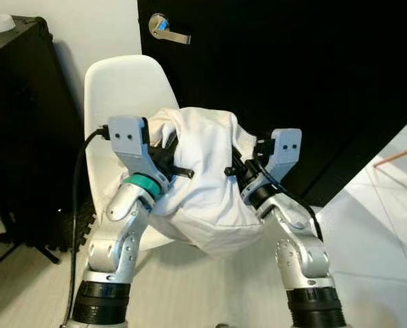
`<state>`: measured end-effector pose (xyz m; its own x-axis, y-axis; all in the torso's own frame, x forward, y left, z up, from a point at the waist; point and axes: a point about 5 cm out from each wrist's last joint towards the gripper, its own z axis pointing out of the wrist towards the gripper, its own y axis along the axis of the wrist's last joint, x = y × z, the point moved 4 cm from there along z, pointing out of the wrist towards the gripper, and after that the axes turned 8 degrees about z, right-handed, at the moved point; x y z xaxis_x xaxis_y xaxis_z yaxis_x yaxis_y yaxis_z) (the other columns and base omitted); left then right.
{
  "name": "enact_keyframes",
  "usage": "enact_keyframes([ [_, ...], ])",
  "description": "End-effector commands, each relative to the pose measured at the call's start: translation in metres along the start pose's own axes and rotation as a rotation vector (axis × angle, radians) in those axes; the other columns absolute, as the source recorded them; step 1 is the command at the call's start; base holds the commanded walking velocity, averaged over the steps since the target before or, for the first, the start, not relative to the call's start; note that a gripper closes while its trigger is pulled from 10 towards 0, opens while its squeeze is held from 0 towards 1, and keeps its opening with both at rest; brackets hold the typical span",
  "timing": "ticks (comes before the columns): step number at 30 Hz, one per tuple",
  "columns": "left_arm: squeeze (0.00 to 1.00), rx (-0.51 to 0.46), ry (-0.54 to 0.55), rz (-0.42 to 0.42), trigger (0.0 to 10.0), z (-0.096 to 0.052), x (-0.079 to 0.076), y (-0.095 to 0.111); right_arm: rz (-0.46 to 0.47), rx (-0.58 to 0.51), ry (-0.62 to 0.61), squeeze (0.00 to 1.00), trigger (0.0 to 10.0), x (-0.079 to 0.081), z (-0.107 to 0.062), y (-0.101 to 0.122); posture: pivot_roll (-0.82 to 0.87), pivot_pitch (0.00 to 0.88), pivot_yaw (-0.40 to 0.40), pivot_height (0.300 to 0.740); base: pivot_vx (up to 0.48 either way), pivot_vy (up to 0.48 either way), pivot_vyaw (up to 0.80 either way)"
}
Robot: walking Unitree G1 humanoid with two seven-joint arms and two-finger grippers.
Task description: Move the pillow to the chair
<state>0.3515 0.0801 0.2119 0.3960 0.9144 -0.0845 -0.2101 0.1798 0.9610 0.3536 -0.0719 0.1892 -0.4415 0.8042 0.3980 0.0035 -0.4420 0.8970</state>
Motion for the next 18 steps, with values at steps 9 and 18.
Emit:
enact_keyframes([
  [9, 0.00, -0.023, -0.145, 0.007, 10.0, 0.0040, -0.0336, 0.0030, 0.010, -0.035, 0.126, 0.00, 10.0, 0.0329, 0.0082, 0.0064, -0.04, 0.000, -0.037, 0.740, 0.000, 0.000, 0.00],
  [18, 0.00, -0.035, -0.173, -0.012, 10.0, 0.0028, -0.0381, 0.0047, -0.015, -0.034, 0.132, 0.00, 10.0, 0.0339, 0.0074, 0.0064, -0.05, 0.000, -0.036, 0.740, 0.000, 0.000, 0.00],
])
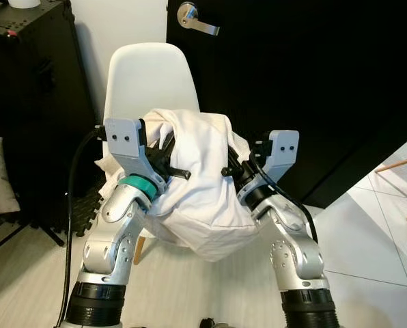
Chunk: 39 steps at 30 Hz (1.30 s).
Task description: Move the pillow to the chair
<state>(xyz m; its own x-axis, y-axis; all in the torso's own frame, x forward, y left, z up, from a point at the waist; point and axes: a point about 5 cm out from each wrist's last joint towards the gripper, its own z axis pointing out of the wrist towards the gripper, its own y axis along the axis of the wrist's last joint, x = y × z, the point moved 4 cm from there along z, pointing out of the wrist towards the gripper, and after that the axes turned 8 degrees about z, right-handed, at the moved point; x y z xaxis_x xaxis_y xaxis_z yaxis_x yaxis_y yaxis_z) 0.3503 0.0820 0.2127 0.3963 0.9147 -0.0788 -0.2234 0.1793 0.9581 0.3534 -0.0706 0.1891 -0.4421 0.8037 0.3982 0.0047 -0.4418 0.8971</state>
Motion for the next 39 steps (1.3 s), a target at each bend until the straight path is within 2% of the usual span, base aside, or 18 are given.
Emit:
enact_keyframes([
  [1, 0.00, -0.024, -0.176, -0.024, 10.0, 0.004, -0.040, 0.004, -0.021, -0.035, 0.133, 0.00, 10.0, 0.033, 0.007, 0.007, -0.05, 0.000, -0.033, 0.740, 0.255, 0.000, 0.00],
  [16, 0.00, -0.018, -0.189, -0.041, 10.0, 0.006, -0.041, 0.003, -0.012, -0.037, 0.123, 0.00, 10.0, 0.032, 0.005, 0.006, -0.05, 0.000, -0.022, 0.740, 0.339, 0.000, 0.80],
  [26, 0.00, -0.022, -0.199, -0.050, 10.0, 0.005, -0.043, 0.003, 0.002, -0.028, 0.117, 0.00, 10.0, 0.030, 0.003, 0.005, -0.05, 0.004, -0.023, 0.740, 0.348, 0.000, 0.00],
  [39, 0.00, -0.018, -0.214, -0.029, 10.0, -0.004, -0.044, 0.000, 0.017, -0.014, 0.127, 0.00, 10.0, 0.035, 0.002, -0.001, -0.03, 0.021, -0.029, 0.740, 0.000, 0.000, 0.00],
])
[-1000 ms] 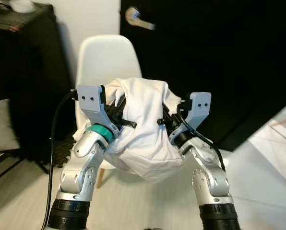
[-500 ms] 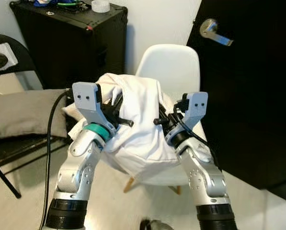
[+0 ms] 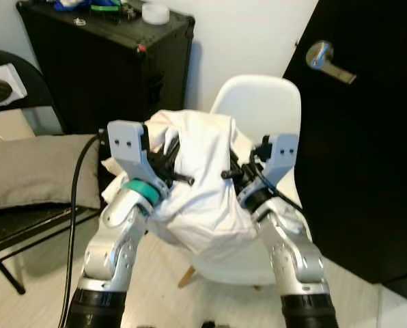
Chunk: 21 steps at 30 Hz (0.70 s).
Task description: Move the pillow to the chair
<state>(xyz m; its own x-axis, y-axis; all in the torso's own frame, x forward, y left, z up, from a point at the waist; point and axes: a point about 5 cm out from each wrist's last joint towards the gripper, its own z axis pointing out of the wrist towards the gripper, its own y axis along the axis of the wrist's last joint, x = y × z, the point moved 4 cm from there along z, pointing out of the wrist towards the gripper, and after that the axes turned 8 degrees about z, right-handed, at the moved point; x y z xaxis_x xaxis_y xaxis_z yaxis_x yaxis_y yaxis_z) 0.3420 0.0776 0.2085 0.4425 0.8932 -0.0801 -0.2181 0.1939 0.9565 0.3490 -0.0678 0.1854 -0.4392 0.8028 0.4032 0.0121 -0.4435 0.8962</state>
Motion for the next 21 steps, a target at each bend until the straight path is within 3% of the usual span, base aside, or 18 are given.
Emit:
enact_keyframes([
  [1, 0.00, -0.015, -0.165, -0.011, 10.0, 0.0044, -0.0365, 0.0027, 0.013, -0.018, 0.130, 0.00, 10.0, 0.0330, 0.0058, 0.0033, -0.03, 0.021, -0.029, 0.740, 0.000, 0.000, 0.00],
  [12, 0.00, 0.011, -0.157, 0.017, 10.0, 0.0108, -0.0332, 0.0000, 0.021, -0.024, 0.115, 0.00, 10.0, 0.0324, 0.0060, 0.0014, 0.00, 0.028, -0.023, 0.740, 0.000, 0.000, 0.00],
  [21, 0.00, 0.019, -0.142, 0.001, 10.0, 0.0071, -0.0342, -0.0036, 0.024, -0.016, 0.121, 0.00, 10.0, 0.0330, 0.0047, 0.0009, 0.00, 0.031, -0.031, 0.740, 0.000, 0.000, 0.00],
])
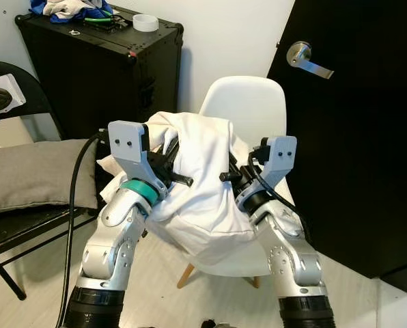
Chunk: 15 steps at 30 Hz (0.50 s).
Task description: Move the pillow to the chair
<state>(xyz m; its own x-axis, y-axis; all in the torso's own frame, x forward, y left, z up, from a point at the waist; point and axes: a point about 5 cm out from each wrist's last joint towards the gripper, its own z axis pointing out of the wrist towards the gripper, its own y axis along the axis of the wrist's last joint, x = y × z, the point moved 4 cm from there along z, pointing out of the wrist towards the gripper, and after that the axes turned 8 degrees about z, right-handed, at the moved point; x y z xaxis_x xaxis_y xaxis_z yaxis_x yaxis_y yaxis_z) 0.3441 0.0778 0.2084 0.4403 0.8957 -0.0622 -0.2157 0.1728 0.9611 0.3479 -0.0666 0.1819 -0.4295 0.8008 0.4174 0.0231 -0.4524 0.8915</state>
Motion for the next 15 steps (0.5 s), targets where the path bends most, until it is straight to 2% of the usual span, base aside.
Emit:
enact_keyframes([
  [1, 0.00, 0.006, -0.140, -0.016, 10.0, 0.0055, -0.0354, -0.0024, 0.010, -0.020, 0.131, 0.00, 10.0, 0.0330, 0.0056, 0.0042, 0.00, 0.031, -0.031, 0.740, 0.000, 0.000, 0.00],
  [15, 0.00, 0.000, -0.146, -0.001, 10.0, 0.0051, -0.0367, -0.0014, 0.007, -0.013, 0.127, 0.00, 10.0, 0.0317, 0.0057, 0.0035, 0.00, 0.036, -0.035, 0.740, 0.000, 0.000, 0.00],
])
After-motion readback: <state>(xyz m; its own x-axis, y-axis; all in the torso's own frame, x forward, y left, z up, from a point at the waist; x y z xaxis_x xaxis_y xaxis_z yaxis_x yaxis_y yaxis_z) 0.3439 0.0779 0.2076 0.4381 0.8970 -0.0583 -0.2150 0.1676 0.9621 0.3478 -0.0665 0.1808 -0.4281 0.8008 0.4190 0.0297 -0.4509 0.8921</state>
